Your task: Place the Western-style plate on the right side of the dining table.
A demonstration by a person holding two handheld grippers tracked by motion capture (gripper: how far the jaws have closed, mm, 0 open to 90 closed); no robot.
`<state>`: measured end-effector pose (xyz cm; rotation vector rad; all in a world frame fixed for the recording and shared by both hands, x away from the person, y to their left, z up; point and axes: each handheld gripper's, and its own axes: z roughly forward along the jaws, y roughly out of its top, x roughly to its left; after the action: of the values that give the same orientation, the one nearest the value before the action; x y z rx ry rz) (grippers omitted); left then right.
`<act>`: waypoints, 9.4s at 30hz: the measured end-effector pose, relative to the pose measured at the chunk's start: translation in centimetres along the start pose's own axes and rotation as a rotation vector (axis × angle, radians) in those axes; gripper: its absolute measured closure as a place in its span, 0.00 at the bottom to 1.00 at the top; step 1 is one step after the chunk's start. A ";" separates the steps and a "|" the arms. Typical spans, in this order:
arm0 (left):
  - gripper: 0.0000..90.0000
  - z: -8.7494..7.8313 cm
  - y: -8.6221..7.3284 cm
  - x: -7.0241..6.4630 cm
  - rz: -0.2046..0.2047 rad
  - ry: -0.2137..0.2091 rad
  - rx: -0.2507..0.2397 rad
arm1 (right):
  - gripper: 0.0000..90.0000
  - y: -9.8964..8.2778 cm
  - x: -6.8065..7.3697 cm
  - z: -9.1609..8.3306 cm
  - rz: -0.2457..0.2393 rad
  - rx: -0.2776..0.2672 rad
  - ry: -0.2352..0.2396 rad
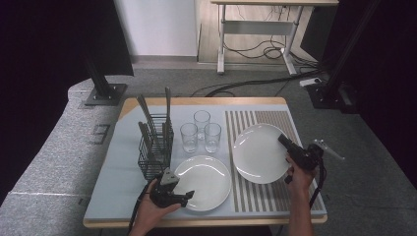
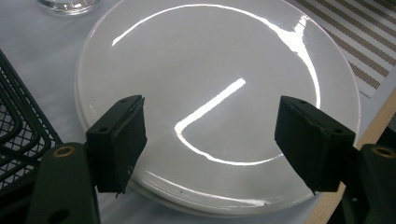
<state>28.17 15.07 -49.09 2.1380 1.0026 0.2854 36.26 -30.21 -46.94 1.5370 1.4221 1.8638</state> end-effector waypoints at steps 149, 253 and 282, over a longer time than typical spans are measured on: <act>0.28 -0.2 -0.3 0.2 0.006 0.007 0.015 | 0.86 -2.2 -7.1 3.8 0.040 0.125 -0.268; 0.28 -0.7 -0.3 0.4 0.007 0.008 0.013 | 0.57 -1.3 -6.5 5.7 -0.079 0.248 -0.373; 0.28 -0.7 -0.3 0.6 0.001 0.000 0.010 | 0.42 -2.1 -3.0 3.7 -0.113 0.221 -0.195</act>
<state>28.06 16.07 -48.90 2.1471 1.0054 0.2819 39.90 -29.81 -50.66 1.6497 1.6277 1.4882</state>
